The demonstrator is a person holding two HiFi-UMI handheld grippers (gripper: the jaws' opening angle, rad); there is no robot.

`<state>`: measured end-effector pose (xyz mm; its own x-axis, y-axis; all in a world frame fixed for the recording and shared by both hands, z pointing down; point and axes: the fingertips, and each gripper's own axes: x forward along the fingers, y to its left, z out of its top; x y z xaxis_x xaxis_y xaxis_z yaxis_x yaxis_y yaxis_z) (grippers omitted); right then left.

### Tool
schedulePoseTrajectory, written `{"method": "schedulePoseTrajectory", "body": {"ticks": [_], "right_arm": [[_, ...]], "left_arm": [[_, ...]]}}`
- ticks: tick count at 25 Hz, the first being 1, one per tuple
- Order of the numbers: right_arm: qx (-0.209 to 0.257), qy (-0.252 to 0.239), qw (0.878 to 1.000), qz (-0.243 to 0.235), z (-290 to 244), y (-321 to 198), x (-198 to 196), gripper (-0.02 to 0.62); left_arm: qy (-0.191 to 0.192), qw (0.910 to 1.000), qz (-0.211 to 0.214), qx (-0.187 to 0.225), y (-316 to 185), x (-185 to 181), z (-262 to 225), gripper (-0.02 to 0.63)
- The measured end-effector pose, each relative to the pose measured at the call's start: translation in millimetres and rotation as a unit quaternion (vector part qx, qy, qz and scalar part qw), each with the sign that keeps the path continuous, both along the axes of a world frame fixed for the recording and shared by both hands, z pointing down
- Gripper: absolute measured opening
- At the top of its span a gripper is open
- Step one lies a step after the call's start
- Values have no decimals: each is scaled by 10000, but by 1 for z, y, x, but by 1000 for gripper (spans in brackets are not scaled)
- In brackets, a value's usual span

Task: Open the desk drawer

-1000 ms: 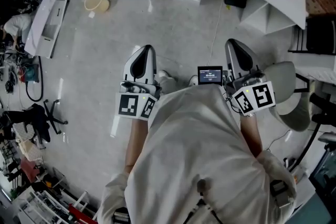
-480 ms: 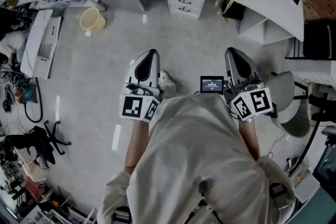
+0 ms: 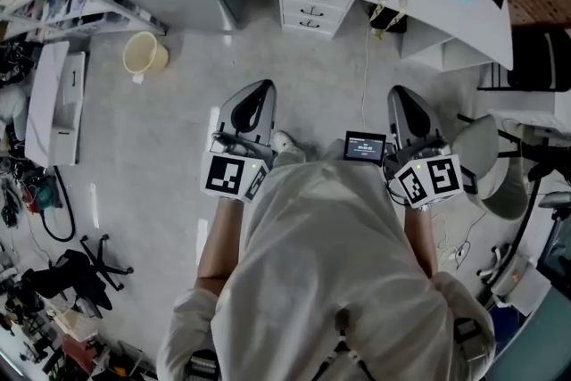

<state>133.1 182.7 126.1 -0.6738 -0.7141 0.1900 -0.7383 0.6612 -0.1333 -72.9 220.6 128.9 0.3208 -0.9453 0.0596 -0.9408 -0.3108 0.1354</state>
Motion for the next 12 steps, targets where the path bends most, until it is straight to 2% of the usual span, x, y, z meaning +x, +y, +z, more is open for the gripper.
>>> {"method": "schedulePoseTrajectory", "body": {"ticks": [4, 7, 12], "right_arm": [[-37, 228, 9997, 53, 5, -9, -17, 28], [-121, 303, 9994, 138, 13, -27, -17, 28], [-543, 364, 9978, 145, 52, -60, -9, 28]], "left_arm": [[144, 9996, 200, -110, -18, -9, 10, 8], [94, 9991, 365, -205, -43, -7, 21, 8], [31, 9982, 548, -248, -83, -2, 36, 8]]}}
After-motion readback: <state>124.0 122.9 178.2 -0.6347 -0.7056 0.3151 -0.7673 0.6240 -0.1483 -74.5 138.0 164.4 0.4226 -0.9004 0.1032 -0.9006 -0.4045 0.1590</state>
